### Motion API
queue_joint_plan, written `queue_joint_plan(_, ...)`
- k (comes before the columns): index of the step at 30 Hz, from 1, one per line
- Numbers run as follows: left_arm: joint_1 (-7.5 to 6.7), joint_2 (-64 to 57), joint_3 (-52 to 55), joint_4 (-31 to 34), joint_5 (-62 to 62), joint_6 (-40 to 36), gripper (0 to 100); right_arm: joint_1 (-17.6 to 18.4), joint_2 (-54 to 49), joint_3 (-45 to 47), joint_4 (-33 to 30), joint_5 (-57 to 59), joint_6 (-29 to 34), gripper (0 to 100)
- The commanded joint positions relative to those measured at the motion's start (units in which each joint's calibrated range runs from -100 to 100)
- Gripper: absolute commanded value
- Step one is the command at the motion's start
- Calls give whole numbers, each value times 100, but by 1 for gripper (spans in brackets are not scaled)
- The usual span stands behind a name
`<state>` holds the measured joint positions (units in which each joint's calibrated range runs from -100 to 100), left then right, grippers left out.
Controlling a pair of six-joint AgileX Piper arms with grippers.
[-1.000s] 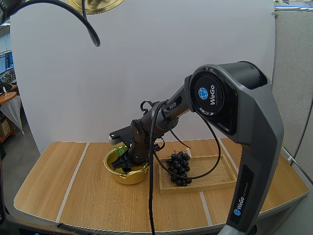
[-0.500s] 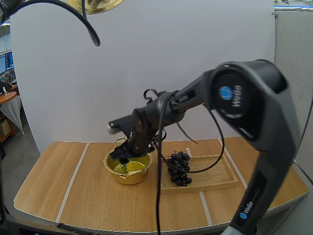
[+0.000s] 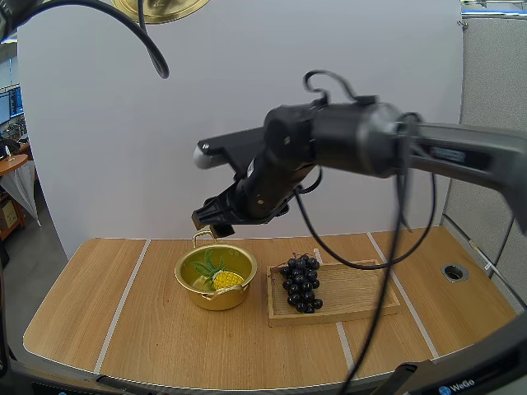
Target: Open the pot, put the pineapple inside, and close it
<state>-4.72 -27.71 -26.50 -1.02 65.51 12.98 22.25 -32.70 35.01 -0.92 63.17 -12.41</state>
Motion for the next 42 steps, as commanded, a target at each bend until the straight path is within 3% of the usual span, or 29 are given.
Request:
queue_joint_plan(1,-14,-34,-48,-10,-187,-22,0,2,-1068,201,17,761,-31,100)
queue_joint_plan(6,-14,-34,-48,-10,-187,-22,0,-23,-2085,875,-26,814,-31,100)
queue_joint_plan(13,-14,-34,-48,-10,-187,-22,0,-331,-3497,1871,19,854,-31,100)
queue_joint_plan(17,-14,-34,-48,-10,-187,-22,0,-419,-4066,2127,19,1389,-31,100)
queue_joint_plan(32,-14,-34,-48,-10,-187,-22,0,-443,-4968,2963,19,1940,-163,100)
queue_joint_plan(42,-14,-34,-48,-10,-187,-22,0,-443,-5076,2992,-71,1940,-208,100)
